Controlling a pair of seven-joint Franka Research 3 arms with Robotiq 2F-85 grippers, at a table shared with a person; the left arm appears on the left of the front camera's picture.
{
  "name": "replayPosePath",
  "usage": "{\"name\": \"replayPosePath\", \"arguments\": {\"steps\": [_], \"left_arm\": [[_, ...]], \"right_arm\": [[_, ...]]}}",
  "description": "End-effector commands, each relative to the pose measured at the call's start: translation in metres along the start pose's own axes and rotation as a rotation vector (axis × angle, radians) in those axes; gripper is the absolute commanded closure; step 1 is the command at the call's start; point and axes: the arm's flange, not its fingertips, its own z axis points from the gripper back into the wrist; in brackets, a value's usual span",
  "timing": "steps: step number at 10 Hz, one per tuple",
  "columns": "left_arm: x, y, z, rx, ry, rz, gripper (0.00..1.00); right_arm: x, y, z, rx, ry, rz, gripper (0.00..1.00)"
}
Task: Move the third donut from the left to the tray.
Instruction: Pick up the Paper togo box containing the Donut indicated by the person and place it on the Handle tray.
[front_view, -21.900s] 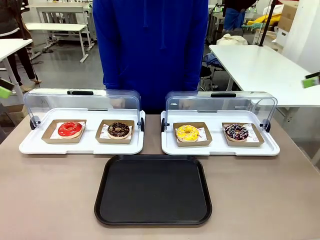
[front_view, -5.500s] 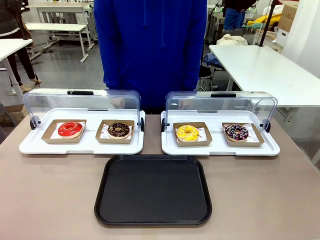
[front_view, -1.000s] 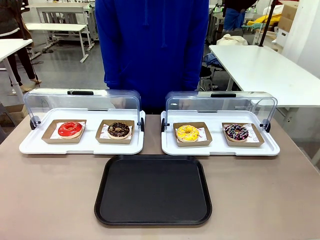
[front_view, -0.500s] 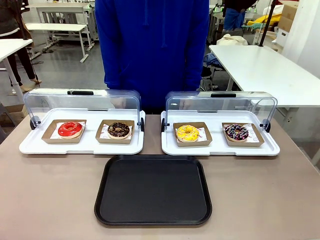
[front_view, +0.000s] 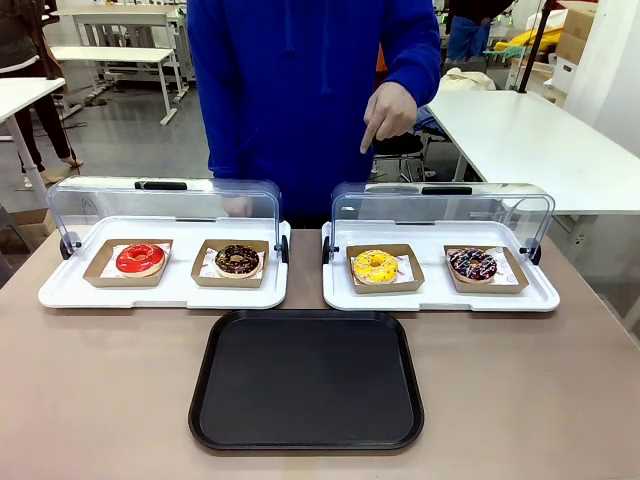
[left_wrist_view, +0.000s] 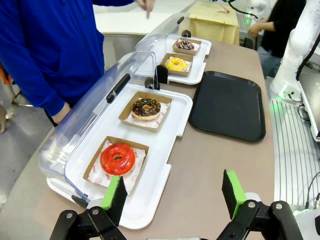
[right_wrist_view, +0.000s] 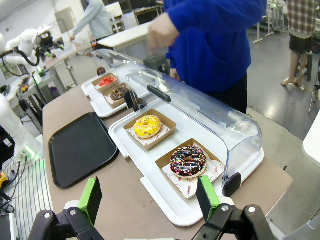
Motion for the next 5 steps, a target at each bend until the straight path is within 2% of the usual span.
{"name": "replayPosePath", "arguments": {"steps": [1,5], "left_arm": [[0.0007,-0.0016,0.0013,-0.010,-0.002,-0.011,0.00],[0.0007,-0.0016,0.0013,-0.010,-0.002,-0.011,0.00]], "right_arm": [[0.0023,-0.0002,0.0001,0.004,-0.017,0.013,0.00],[0.0023,-0.0002,0.0001,0.004,-0.017,0.013,0.00]]}}
